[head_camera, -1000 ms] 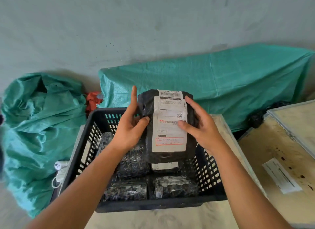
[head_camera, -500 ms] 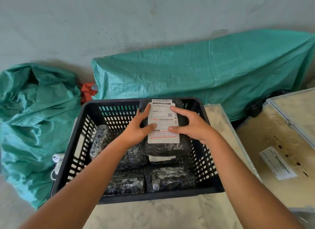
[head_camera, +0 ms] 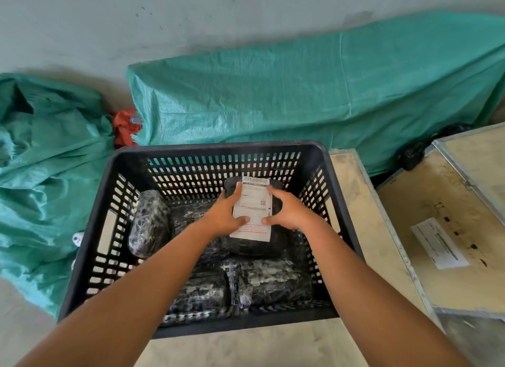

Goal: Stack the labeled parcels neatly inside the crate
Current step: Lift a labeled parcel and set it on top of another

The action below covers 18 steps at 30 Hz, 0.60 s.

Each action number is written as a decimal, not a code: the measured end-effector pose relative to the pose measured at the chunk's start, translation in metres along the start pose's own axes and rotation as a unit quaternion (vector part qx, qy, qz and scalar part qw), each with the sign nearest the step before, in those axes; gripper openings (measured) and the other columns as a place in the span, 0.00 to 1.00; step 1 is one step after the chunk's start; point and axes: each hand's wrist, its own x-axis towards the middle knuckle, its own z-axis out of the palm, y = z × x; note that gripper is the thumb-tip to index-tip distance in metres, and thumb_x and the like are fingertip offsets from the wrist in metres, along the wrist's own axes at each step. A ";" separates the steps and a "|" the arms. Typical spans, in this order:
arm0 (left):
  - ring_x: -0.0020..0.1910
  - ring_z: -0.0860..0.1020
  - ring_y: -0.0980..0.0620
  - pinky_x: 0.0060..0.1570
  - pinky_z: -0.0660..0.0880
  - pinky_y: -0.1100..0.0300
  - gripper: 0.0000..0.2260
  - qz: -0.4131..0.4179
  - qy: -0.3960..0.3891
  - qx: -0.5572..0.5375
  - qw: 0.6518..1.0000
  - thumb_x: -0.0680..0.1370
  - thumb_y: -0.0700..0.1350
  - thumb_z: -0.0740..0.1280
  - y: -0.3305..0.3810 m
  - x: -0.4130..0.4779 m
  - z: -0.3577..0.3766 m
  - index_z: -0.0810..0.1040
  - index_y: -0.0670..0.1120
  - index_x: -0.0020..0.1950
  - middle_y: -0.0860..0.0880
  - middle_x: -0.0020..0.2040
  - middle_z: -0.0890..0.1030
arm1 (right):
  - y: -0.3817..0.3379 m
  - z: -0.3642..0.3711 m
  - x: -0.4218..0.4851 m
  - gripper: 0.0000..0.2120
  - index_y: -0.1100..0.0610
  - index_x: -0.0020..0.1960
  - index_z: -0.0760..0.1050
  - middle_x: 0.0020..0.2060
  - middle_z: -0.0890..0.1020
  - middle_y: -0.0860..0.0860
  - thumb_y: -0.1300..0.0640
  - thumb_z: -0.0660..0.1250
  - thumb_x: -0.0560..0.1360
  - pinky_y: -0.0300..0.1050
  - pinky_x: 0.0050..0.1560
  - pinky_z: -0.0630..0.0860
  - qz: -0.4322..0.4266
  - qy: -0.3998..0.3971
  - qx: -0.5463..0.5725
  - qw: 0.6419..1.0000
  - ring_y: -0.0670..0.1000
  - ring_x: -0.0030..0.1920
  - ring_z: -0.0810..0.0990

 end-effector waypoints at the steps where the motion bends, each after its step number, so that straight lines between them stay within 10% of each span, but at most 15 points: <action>1: 0.79 0.54 0.34 0.74 0.62 0.40 0.47 -0.021 -0.004 0.031 0.999 0.78 0.57 0.70 -0.002 0.003 0.008 0.36 0.58 0.82 0.38 0.82 0.50 | 0.004 0.004 0.001 0.53 0.47 0.83 0.54 0.78 0.66 0.51 0.58 0.83 0.68 0.43 0.63 0.68 0.011 -0.016 -0.019 1.000 0.54 0.72 0.70; 5: 0.78 0.57 0.35 0.71 0.65 0.46 0.47 -0.058 0.002 0.028 0.998 0.78 0.56 0.69 -0.004 0.012 0.021 0.33 0.61 0.80 0.35 0.81 0.48 | 0.011 0.010 0.005 0.55 0.43 0.83 0.50 0.77 0.68 0.52 0.59 0.82 0.69 0.39 0.52 0.71 0.026 -0.028 -0.040 0.998 0.51 0.62 0.73; 13: 0.75 0.64 0.36 0.66 0.70 0.50 0.47 -0.052 0.012 0.001 0.999 0.78 0.50 0.71 -0.001 0.013 0.020 0.35 0.60 0.80 0.35 0.81 0.46 | 0.006 0.013 0.001 0.55 0.42 0.83 0.49 0.78 0.66 0.52 0.58 0.81 0.69 0.45 0.65 0.71 0.032 -0.009 -0.052 0.998 0.57 0.72 0.71; 18: 0.80 0.51 0.35 0.75 0.58 0.46 0.47 -0.038 0.037 0.001 0.999 0.77 0.51 0.73 0.020 -0.005 0.010 0.41 0.54 0.83 0.36 0.80 0.34 | -0.013 0.001 -0.018 0.50 0.47 0.84 0.51 0.80 0.63 0.53 0.58 0.79 0.72 0.47 0.68 0.69 0.032 -0.011 -0.060 0.998 0.57 0.75 0.68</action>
